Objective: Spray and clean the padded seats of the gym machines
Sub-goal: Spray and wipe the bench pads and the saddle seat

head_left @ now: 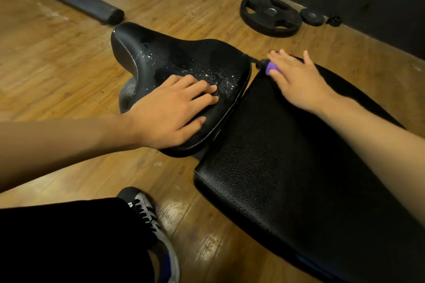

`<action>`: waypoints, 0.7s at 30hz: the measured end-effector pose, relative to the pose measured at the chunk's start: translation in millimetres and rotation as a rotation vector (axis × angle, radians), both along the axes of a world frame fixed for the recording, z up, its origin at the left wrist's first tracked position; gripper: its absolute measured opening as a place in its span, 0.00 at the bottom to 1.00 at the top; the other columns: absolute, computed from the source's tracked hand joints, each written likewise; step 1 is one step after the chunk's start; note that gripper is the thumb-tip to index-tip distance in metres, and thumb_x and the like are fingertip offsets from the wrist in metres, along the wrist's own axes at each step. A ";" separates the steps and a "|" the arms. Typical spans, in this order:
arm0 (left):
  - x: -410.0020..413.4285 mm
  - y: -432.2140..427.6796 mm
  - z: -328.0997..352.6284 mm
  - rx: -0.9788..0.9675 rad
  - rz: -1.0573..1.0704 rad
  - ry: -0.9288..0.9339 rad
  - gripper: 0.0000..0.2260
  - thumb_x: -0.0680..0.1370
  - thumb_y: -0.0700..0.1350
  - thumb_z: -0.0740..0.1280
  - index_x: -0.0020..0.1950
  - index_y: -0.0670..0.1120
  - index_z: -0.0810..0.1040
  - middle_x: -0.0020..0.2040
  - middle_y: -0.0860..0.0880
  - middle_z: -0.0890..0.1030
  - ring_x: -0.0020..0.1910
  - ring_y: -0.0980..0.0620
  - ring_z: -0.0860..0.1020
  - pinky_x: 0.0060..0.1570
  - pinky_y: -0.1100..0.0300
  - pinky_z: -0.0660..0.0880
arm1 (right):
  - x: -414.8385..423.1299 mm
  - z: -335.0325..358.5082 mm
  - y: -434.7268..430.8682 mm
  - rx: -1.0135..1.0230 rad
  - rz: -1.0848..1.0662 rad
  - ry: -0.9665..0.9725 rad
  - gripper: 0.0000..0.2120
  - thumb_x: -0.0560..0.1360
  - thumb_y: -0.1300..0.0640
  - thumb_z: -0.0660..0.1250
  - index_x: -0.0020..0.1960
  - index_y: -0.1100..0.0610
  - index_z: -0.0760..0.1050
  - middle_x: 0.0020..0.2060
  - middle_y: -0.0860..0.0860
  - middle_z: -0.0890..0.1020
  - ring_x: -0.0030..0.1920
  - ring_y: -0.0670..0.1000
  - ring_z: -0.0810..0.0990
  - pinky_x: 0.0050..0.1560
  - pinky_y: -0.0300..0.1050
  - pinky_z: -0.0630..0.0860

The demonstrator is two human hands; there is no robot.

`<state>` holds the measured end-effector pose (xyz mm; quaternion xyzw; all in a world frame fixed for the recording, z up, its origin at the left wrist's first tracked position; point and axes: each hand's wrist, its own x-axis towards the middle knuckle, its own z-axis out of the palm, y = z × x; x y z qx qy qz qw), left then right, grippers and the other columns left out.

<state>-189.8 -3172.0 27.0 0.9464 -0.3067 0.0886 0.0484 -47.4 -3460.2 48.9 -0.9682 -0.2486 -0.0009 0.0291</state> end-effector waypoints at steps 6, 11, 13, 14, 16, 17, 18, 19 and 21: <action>0.7 2.7 0.4 -0.057 -0.007 -0.001 0.22 0.81 0.54 0.57 0.69 0.43 0.75 0.69 0.44 0.74 0.62 0.42 0.74 0.60 0.44 0.70 | -15.8 -8.2 50.3 0.027 -0.015 -0.008 0.16 0.84 0.51 0.54 0.63 0.57 0.75 0.57 0.55 0.80 0.61 0.56 0.75 0.69 0.55 0.67; 0.4 5.7 0.3 -0.073 0.007 0.005 0.22 0.79 0.52 0.57 0.67 0.42 0.75 0.68 0.43 0.75 0.61 0.42 0.74 0.58 0.43 0.71 | -102.1 -10.7 58.2 0.022 0.074 -0.043 0.20 0.84 0.54 0.55 0.72 0.62 0.71 0.67 0.59 0.77 0.70 0.57 0.72 0.76 0.51 0.59; 0.0 6.9 -0.2 -0.092 0.006 0.012 0.23 0.77 0.51 0.57 0.67 0.41 0.76 0.67 0.43 0.75 0.61 0.42 0.75 0.58 0.44 0.71 | -145.5 -7.1 66.6 0.044 0.127 -0.011 0.23 0.82 0.52 0.53 0.72 0.61 0.71 0.68 0.56 0.77 0.72 0.54 0.71 0.77 0.51 0.60; -0.3 6.9 -0.4 -0.100 0.005 0.015 0.23 0.77 0.50 0.57 0.67 0.40 0.76 0.67 0.43 0.76 0.61 0.42 0.75 0.58 0.45 0.71 | -166.5 -4.2 71.1 0.052 0.143 0.036 0.24 0.82 0.51 0.52 0.73 0.59 0.71 0.69 0.54 0.77 0.73 0.51 0.70 0.77 0.52 0.60; -0.5 6.3 -0.8 -0.102 0.005 0.018 0.23 0.77 0.50 0.56 0.67 0.40 0.76 0.67 0.43 0.76 0.60 0.42 0.75 0.58 0.46 0.70 | -204.2 2.9 81.4 0.059 0.167 0.124 0.24 0.82 0.49 0.51 0.75 0.56 0.69 0.71 0.50 0.75 0.75 0.48 0.66 0.78 0.50 0.59; -0.5 6.3 -0.6 -0.096 0.005 0.019 0.23 0.78 0.49 0.55 0.67 0.40 0.75 0.67 0.43 0.76 0.60 0.42 0.75 0.58 0.46 0.70 | -219.0 6.0 86.9 0.053 0.189 0.141 0.24 0.82 0.49 0.51 0.75 0.54 0.68 0.70 0.48 0.75 0.75 0.47 0.66 0.78 0.49 0.57; -0.6 6.3 -0.6 -0.091 0.004 0.018 0.23 0.78 0.49 0.55 0.67 0.40 0.75 0.67 0.43 0.76 0.60 0.42 0.75 0.58 0.46 0.70 | -231.0 6.5 91.2 0.028 0.218 0.143 0.24 0.82 0.48 0.51 0.75 0.53 0.68 0.69 0.47 0.76 0.75 0.47 0.66 0.78 0.47 0.55; -0.6 6.4 -0.8 -0.088 0.002 0.013 0.23 0.78 0.49 0.55 0.67 0.40 0.75 0.67 0.43 0.75 0.60 0.42 0.75 0.58 0.46 0.70 | -239.7 6.5 94.3 -0.017 0.246 0.142 0.25 0.81 0.47 0.51 0.74 0.53 0.69 0.68 0.47 0.77 0.74 0.48 0.67 0.78 0.47 0.54; -0.6 7.2 -1.6 -0.078 0.003 -0.001 0.22 0.79 0.50 0.55 0.68 0.41 0.75 0.67 0.43 0.75 0.60 0.43 0.74 0.58 0.47 0.70 | -242.8 7.6 95.9 -0.096 0.288 0.154 0.24 0.81 0.46 0.51 0.72 0.52 0.71 0.63 0.47 0.78 0.70 0.48 0.71 0.78 0.46 0.53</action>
